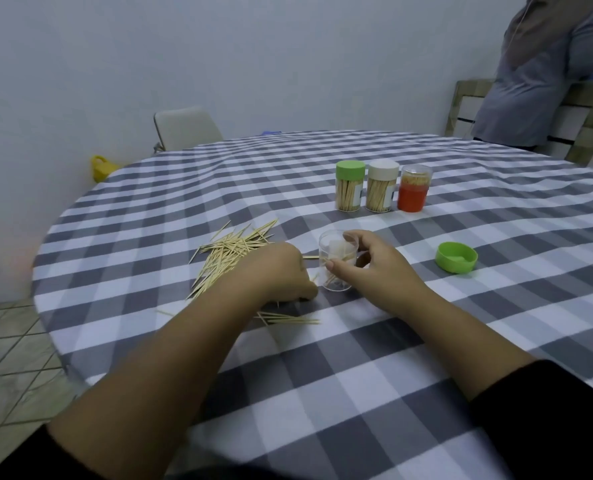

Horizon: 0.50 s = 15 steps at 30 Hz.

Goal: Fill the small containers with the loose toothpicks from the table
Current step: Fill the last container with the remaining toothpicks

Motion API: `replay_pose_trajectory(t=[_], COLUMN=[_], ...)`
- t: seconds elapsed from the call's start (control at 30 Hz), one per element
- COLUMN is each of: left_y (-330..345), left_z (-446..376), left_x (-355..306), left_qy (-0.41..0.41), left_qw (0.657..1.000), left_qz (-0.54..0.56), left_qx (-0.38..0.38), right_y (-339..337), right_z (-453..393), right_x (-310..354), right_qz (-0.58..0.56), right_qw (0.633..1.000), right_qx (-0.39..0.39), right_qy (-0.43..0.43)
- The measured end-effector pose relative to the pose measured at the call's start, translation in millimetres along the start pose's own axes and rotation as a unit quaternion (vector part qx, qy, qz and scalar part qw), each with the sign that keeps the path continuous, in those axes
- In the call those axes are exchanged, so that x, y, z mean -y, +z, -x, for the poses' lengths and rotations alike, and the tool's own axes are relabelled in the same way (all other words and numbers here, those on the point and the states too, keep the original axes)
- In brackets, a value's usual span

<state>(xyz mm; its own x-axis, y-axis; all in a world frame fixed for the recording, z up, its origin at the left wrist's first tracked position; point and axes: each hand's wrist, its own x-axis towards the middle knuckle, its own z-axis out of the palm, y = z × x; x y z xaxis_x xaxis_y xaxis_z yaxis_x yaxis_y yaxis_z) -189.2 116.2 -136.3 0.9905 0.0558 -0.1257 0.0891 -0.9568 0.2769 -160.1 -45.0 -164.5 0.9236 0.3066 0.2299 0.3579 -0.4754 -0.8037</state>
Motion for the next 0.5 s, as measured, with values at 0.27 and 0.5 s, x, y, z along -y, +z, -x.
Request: replay_pose_trajectory(t=[0.27,0.5], left_y=[-17,-17], left_z=[19,30], left_x=[30,54], left_qy=[0.077,0.124], left_qw=[0.995,0.983], left_qz=[0.058,0.03], left_qx=[0.024,0.132], right_y=[5,3], right_z=[6,5], right_x=[3,3], right_qz=[0.0,-0.008], right_qw=[1.0,1.0], right_qx=[0.016,0.023], right_qy=[-0.022,-0.02])
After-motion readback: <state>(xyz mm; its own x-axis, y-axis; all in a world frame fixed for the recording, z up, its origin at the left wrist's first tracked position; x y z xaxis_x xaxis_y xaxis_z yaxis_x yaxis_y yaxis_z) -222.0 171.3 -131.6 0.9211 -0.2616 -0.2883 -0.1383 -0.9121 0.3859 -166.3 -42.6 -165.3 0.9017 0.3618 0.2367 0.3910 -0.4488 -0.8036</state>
